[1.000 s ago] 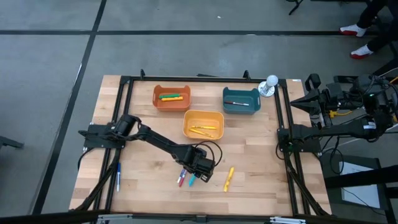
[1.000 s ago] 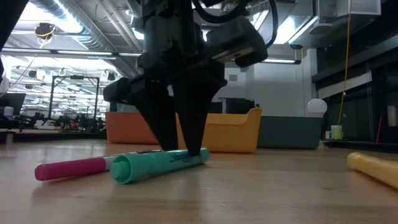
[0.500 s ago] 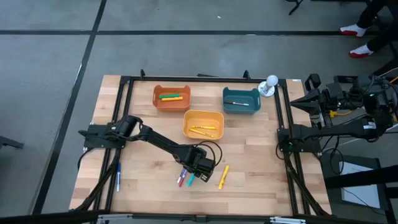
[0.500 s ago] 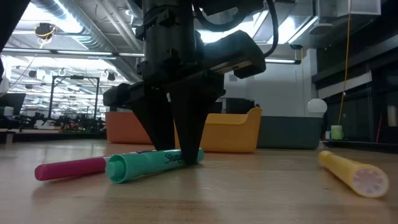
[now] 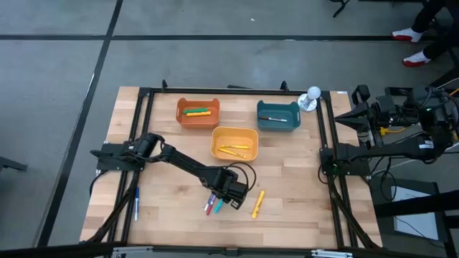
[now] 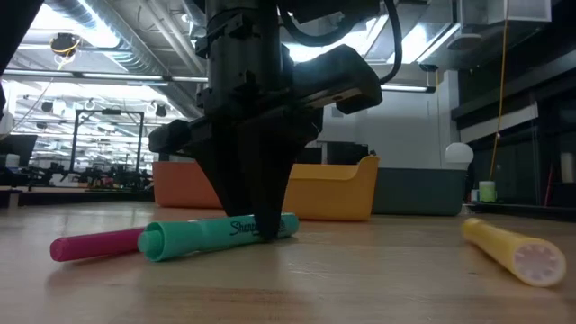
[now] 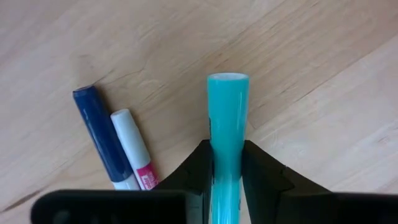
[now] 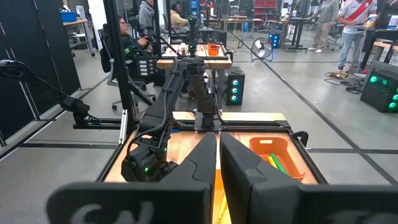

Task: Pick & Place Markers
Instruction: Put the big light blue highlighter pen into the orange bin

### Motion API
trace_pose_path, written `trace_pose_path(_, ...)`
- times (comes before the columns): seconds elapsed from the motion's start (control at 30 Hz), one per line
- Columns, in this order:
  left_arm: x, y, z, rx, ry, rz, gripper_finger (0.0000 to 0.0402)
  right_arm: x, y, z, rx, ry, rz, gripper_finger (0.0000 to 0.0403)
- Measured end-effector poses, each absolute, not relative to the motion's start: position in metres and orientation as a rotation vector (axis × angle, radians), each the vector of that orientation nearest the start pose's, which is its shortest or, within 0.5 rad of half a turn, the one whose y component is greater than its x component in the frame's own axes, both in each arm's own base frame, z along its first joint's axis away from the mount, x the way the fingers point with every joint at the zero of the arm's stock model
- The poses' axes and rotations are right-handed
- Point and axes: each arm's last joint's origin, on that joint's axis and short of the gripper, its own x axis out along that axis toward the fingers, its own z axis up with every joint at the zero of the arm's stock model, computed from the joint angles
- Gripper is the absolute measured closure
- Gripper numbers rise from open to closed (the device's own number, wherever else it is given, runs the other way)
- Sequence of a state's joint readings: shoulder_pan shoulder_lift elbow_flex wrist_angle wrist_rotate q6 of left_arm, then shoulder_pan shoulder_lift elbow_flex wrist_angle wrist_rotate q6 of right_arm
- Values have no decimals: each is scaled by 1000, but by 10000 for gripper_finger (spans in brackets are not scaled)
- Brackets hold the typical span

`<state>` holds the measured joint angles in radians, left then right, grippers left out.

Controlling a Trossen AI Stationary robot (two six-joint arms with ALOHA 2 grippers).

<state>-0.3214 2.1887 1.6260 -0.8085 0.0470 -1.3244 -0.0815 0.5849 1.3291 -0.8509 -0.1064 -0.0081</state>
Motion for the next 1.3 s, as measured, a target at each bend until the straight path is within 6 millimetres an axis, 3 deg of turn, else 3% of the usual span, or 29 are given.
trace_pose_path(0.33,409,-138,144,-909,1330,612,346,36,0,449,2,106,25,379)
trace_pose_path(0.83,416,-141,160,-904,1338,542,346,36,0,449,2,106,25,379)
trace_pose_path(1.1,407,-137,182,-854,1331,533,346,36,0,449,2,106,25,379)
trace_pose_path(1.3,400,-128,213,-822,1241,528,346,35,0,448,3,114,25,379)
